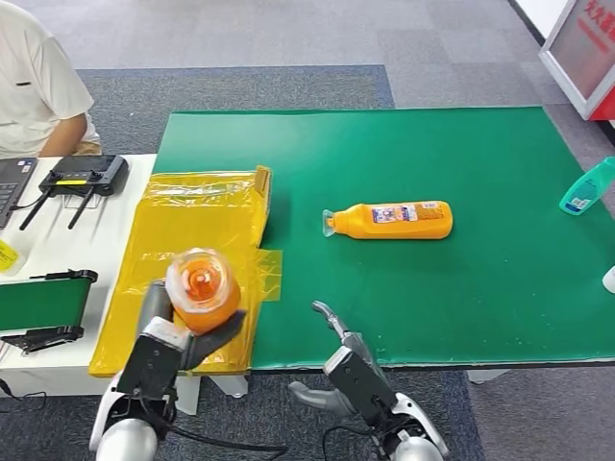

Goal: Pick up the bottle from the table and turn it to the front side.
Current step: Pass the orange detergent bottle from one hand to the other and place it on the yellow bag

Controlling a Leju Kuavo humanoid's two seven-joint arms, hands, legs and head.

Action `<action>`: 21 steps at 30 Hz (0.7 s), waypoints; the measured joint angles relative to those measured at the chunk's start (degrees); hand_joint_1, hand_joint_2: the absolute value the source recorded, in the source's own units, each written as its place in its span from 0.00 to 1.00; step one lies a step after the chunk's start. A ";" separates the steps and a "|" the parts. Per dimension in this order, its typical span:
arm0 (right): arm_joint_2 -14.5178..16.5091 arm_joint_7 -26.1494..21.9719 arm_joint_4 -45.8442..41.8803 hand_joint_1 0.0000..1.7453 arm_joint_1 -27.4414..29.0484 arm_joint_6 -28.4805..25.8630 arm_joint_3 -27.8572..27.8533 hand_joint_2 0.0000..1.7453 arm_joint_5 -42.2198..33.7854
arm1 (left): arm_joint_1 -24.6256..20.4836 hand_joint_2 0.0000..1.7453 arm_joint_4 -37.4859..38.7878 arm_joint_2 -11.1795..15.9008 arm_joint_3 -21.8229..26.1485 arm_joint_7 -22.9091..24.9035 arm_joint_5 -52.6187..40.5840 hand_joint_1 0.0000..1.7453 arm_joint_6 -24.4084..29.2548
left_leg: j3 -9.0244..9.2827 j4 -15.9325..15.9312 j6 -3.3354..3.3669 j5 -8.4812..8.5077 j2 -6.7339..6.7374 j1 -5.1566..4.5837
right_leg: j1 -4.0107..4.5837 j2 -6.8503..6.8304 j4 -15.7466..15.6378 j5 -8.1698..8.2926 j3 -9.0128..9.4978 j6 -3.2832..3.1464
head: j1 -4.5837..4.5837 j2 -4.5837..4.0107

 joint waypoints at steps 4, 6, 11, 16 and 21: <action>1.39 1.15 -2.51 0.00 0.99 1.54 -1.70 1.00 1.52 | -1.64 1.00 -1.60 -0.58 3.01 6.79 -26.60 1.00 7.09 | 0.00 0.00 -0.02 0.01 0.00 0.00 | 0.01 0.00 0.00 0.00 -0.01 -0.01 | 0.01 0.00; 1.73 1.46 -2.99 0.00 1.07 2.30 -2.00 1.00 2.20 | -3.19 1.00 -1.57 -0.62 5.25 9.32 -35.41 1.00 8.90 | 0.00 0.00 -0.03 0.02 0.01 0.00 | 0.01 0.01 0.00 0.02 -0.01 -0.03 | 0.00 0.00; 1.85 1.16 -3.10 0.00 0.36 2.86 -2.07 1.00 2.83 | -8.57 1.00 0.46 2.63 8.78 16.59 -43.56 1.00 10.10 | 0.01 0.00 -0.04 0.08 0.00 0.01 | 0.02 0.00 0.01 0.06 -0.04 -0.05 | 0.01 0.00; 1.84 0.22 -2.89 0.00 -2.13 3.60 -1.69 1.00 2.21 | -16.52 1.00 7.46 16.56 -1.36 35.71 -44.49 1.00 7.61 | -0.02 0.00 -0.16 0.23 0.01 0.05 | 0.09 0.01 0.08 0.17 -0.11 -0.18 | -0.02 0.00; 1.71 -1.64 -1.18 0.00 -5.26 4.26 -0.85 1.00 0.29 | -22.85 1.00 18.21 22.98 -10.28 27.17 -44.53 1.00 7.09 | -0.03 0.00 -0.15 0.26 0.02 0.05 | 0.07 0.02 0.09 0.21 -0.12 -0.17 | 0.01 0.00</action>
